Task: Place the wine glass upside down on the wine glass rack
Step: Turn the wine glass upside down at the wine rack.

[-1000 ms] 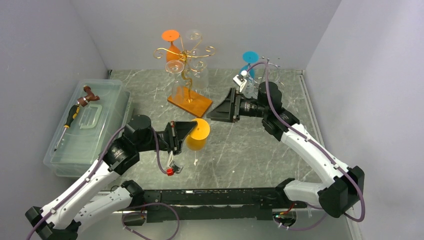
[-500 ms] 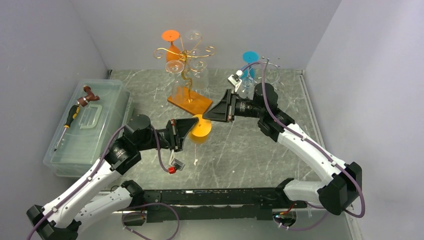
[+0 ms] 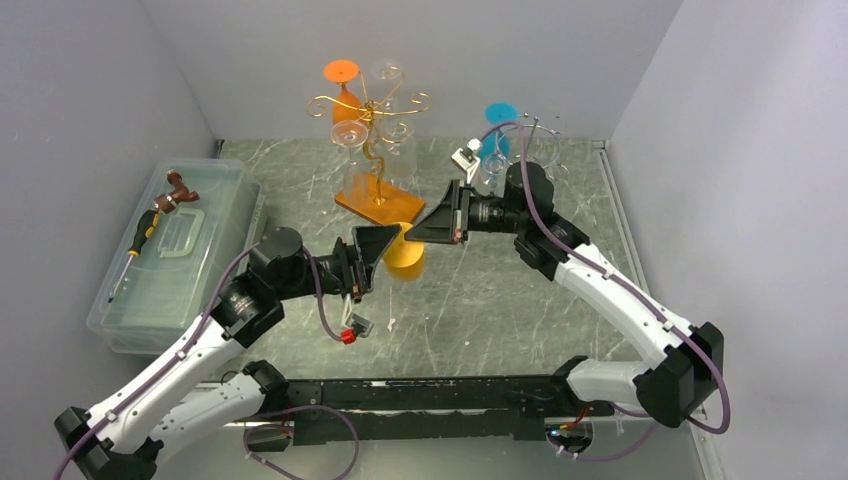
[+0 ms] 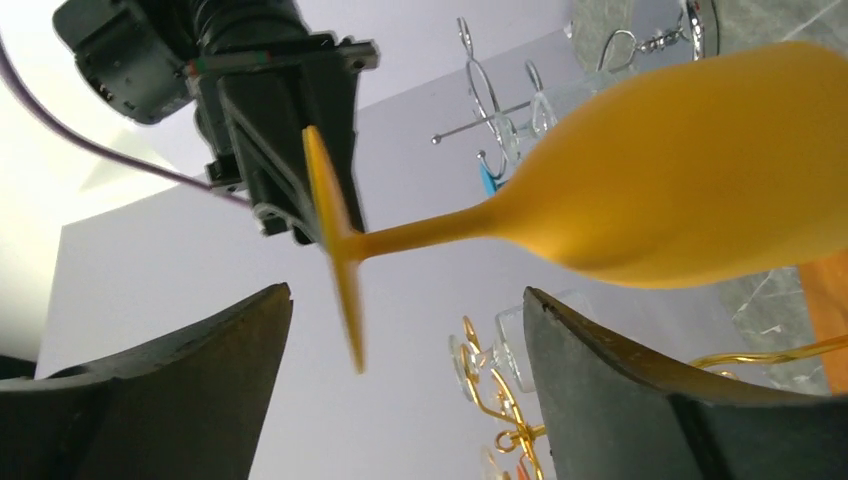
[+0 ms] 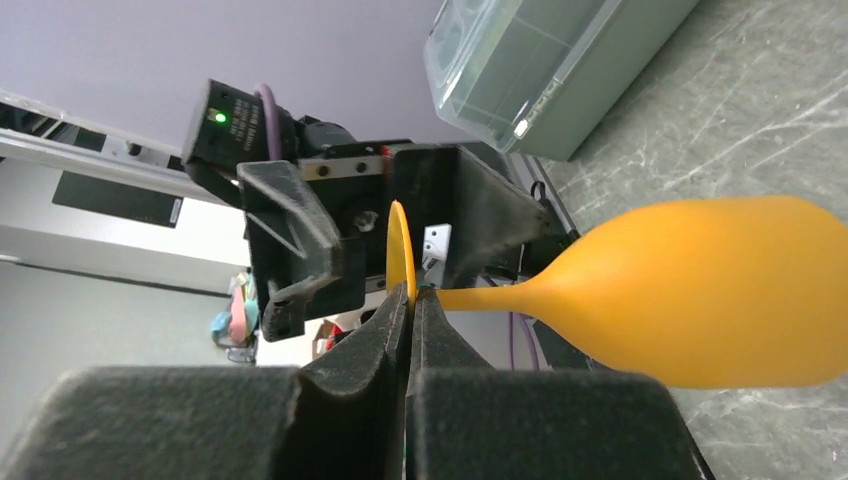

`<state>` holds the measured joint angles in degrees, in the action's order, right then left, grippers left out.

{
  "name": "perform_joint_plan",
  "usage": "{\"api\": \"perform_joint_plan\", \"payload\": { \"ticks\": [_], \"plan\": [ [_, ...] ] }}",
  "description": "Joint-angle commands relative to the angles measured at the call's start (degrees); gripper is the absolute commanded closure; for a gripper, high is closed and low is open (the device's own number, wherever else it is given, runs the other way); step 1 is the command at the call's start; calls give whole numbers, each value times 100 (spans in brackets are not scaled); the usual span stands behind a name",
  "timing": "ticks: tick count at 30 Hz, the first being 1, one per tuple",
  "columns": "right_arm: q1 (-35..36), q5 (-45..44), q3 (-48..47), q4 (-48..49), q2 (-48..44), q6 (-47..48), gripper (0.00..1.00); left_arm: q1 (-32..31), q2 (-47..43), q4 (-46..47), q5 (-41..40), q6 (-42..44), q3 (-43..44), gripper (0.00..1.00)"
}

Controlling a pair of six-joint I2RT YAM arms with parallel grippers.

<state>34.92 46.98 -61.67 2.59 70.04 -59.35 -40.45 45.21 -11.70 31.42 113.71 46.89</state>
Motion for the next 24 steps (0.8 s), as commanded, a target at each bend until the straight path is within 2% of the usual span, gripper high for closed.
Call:
{"api": "perform_joint_plan", "payload": {
  "ticks": [1,5,11,18,24],
  "plan": [
    [-201,112,-960,-642,-28,584,100,-16,-138,-346,-56,-444,412,1],
    [-781,286,-1500,-1529,-57,960,100,-14,-180,-1396,-207,-1007,1065,1],
    [-1899,770,-2215,-2330,-141,1296,100,-16,-35,-1851,-911,-2891,2049,1],
    [-2661,964,-3278,-2235,335,1323,100,-8,547,-2282,-2326,-5287,3555,1],
    [-3197,610,-5066,-2190,1434,1426,100,-10,1635,-3392,-3382,-6637,4951,1]
  ]
}}
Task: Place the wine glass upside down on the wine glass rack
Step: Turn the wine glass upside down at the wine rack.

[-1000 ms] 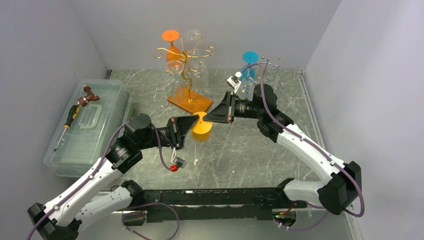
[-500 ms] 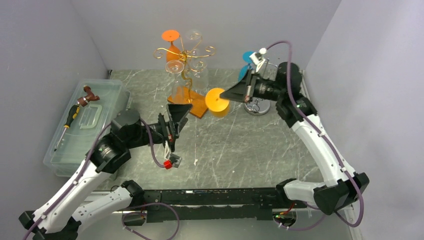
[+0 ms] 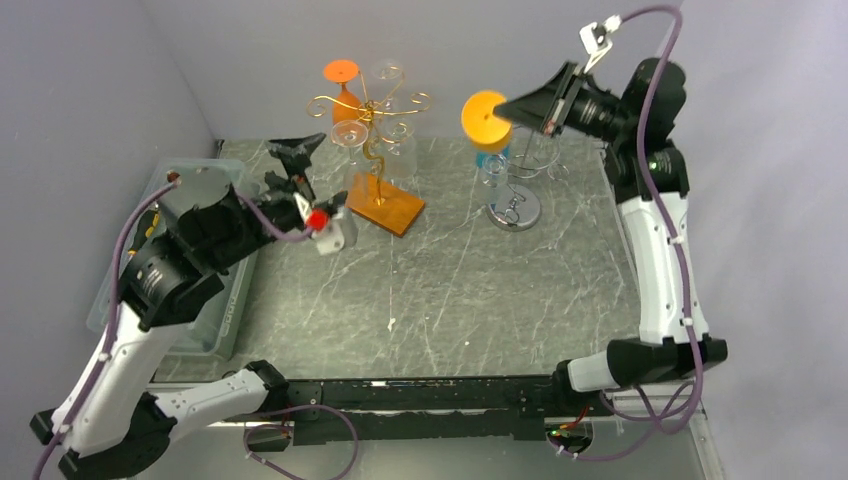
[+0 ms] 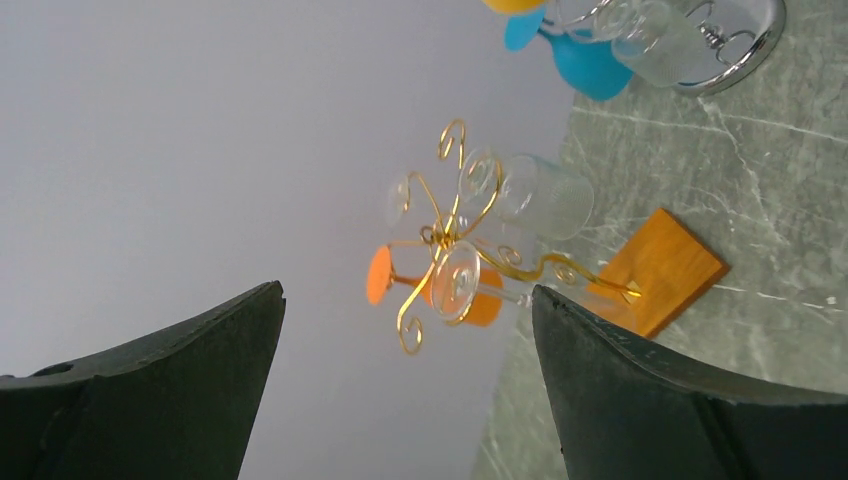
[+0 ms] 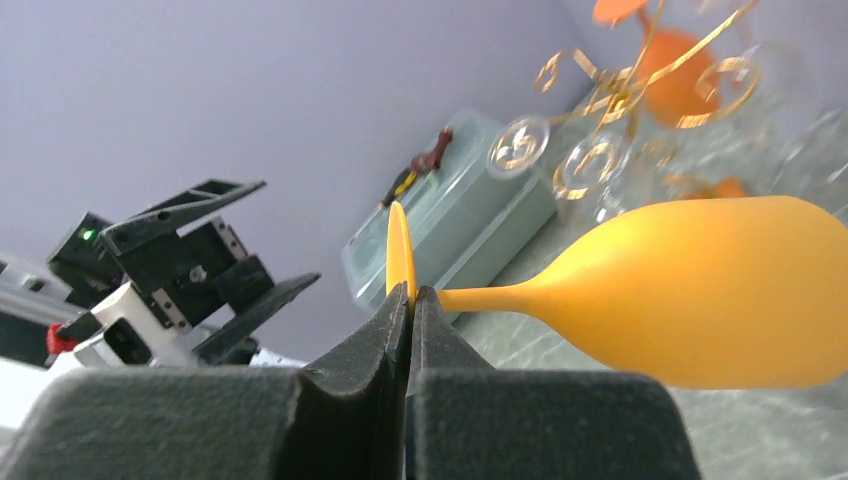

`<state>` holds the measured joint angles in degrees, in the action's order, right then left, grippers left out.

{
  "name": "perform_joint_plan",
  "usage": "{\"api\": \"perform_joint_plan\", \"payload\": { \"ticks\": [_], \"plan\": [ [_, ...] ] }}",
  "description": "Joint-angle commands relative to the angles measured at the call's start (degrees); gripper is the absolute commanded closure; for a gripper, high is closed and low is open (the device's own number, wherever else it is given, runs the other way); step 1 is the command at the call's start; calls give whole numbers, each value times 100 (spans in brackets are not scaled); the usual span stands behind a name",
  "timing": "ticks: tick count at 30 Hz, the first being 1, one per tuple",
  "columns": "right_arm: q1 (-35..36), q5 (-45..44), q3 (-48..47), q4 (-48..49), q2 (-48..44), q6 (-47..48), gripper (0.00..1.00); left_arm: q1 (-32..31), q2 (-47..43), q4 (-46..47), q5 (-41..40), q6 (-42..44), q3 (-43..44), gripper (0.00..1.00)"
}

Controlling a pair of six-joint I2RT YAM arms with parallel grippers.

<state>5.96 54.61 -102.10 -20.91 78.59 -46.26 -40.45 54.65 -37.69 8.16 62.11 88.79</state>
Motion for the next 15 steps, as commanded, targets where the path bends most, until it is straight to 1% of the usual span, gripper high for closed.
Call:
{"api": "perform_joint_plan", "payload": {
  "ticks": [1,3,4,8,10,15],
  "plan": [
    [-421,-263,-1369,-28,817,207,100,-3,926,-920,-1236,-1720,1038,0],
    [-651,-546,-1948,-436,1223,451,100,0,1315,-1115,-1506,-2142,1516,1],
    [-824,-575,-2060,-407,1385,437,100,13,1473,-1224,-1544,-2301,1735,1],
    [-1603,-684,-1820,241,1497,20,100,187,1935,-1635,-1412,-3032,2266,1],
    [-1905,-611,-1715,533,1588,-225,100,315,2009,-1733,-1220,-3313,2272,1],
    [-2401,-922,-1631,481,1831,-96,100,402,2049,-1869,-1143,-3608,2094,0]
  ]
}}
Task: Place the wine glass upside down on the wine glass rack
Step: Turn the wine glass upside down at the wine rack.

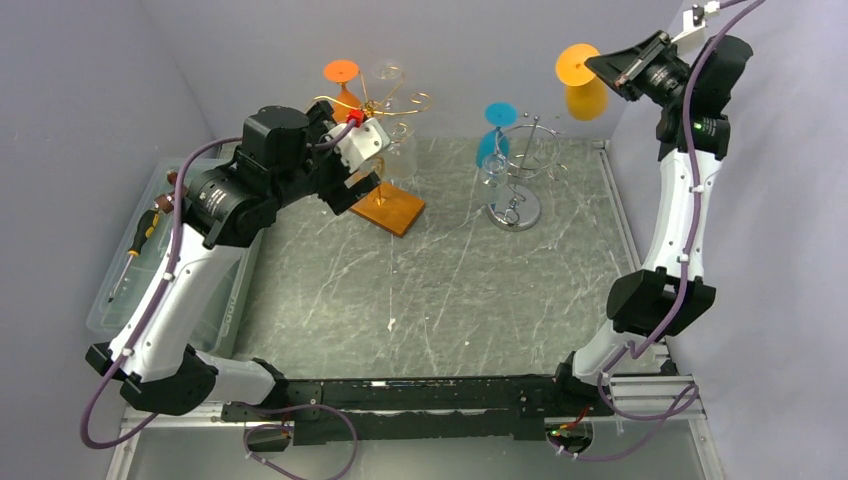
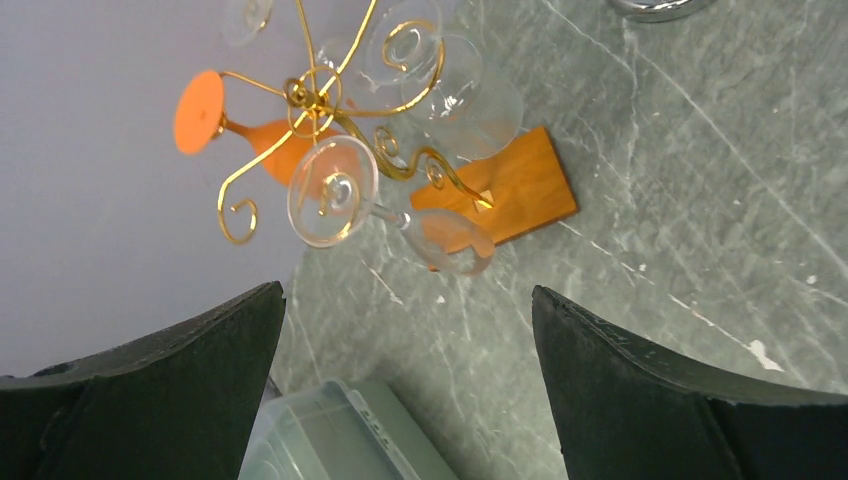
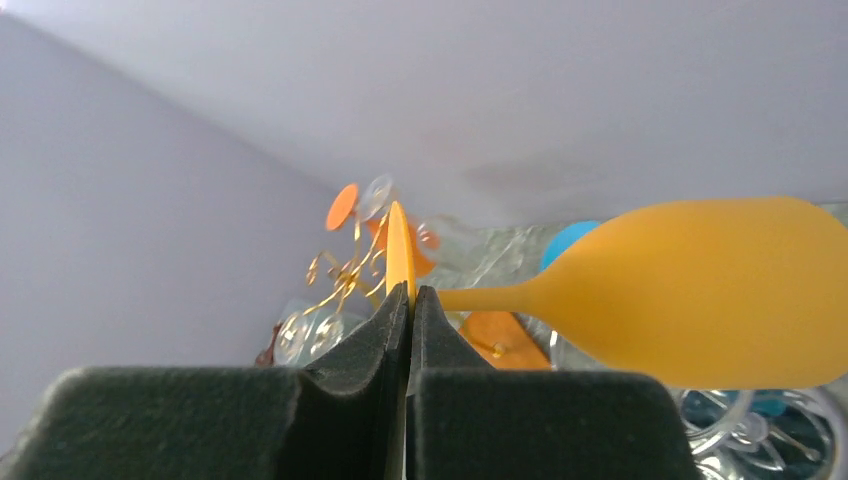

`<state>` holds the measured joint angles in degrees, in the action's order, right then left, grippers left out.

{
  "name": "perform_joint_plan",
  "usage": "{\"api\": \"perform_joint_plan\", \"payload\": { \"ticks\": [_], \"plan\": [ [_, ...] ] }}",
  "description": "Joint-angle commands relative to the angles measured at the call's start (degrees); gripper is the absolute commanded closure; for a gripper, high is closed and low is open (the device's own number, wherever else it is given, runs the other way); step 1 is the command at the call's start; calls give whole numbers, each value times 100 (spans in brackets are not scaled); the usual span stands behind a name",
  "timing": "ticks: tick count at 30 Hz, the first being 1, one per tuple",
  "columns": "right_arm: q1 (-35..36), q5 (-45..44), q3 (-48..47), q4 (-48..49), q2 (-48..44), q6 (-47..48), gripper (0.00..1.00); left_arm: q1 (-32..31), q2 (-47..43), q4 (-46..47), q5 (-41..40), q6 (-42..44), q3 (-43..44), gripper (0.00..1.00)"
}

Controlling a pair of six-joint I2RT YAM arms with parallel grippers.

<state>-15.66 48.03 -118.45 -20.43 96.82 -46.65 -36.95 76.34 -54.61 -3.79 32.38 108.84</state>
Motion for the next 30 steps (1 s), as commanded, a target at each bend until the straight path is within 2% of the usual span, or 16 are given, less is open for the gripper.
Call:
{"api": "perform_joint_plan", "payload": {
  "ticks": [1,4,11,21,27,30],
  "plan": [
    [-317,-314,25,465,63,-55,100,56,-62,-220,23,-663,102,1],
    [-487,-497,26,463,223,119,100,70,-7,-273,-37,-643,125,1],
    [-508,-923,-45,211,588,957,100,66,-401,116,-43,-314,-594,1],
    [-514,-783,445,1151,1159,556,100,56,-516,48,149,-484,-831,1],
    [-385,-944,620,980,1346,768,100,57,-540,-64,237,-664,-831,1],
    [-370,-1137,1267,1030,1086,853,100,58,-604,-200,285,-899,-834,1]
  ]
}}
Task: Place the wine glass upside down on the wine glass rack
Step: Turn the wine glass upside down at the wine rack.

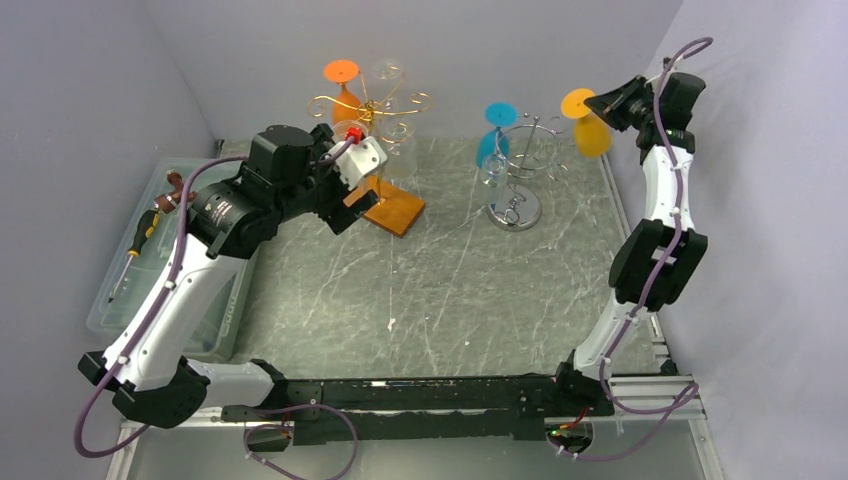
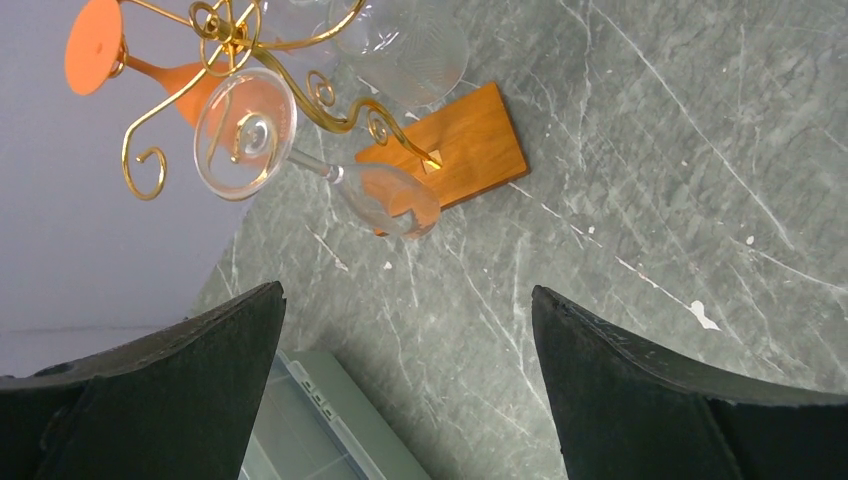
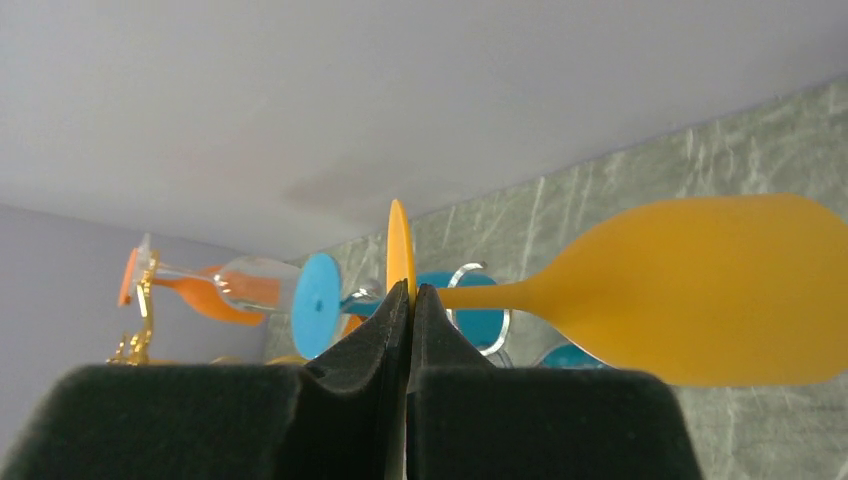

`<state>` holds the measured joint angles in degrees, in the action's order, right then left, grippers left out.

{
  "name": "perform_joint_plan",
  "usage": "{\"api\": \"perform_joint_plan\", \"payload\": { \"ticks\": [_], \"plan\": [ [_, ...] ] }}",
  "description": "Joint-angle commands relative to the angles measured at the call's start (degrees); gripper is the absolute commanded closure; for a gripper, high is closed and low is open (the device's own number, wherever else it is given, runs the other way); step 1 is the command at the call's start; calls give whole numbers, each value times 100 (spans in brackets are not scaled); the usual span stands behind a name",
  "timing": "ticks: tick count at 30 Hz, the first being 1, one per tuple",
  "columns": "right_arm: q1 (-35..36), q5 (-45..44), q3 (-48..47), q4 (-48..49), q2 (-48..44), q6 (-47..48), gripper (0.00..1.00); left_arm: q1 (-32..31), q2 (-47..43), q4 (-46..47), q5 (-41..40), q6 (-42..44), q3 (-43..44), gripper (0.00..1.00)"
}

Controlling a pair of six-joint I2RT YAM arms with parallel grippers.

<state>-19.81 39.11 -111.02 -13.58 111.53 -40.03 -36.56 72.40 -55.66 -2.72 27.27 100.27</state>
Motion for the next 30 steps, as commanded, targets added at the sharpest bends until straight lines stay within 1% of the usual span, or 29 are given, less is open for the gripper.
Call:
{"api": "perform_joint_plan", "payload": {
  "ticks": [1,2,4,7,9,13,18,22,27,30],
  "plan": [
    [47,-338,813,447,-532,211,100,17,-248,-117,210,-416,-26,1],
    [40,-393,1040,566,-687,211,100,21,-290,-109,218,-419,-98,1],
    [23,-233,1328,929,-811,64,100,17,-338,-41,219,-368,-207,1],
    [17,89,1186,1086,-598,-242,100,19,-316,-16,219,-286,-234,1],
    [14,292,1312,1459,-557,-633,100,17,-283,-64,219,-291,-184,1],
    [13,216,1583,1687,-736,-727,100,20,-319,-60,219,-265,-211,1],
    [-5,369,1606,1804,-672,-942,100,17,-374,-41,219,-204,-269,1],
    [-20,26,1811,1407,-991,-766,100,13,-399,-85,259,-173,-259,1],
    [-36,-638,2482,514,-2139,-555,100,13,-380,-58,332,-125,-291,1],
    [-80,-914,3069,308,-2770,-564,100,9,-312,-80,399,-140,-223,1]
  ]
}}
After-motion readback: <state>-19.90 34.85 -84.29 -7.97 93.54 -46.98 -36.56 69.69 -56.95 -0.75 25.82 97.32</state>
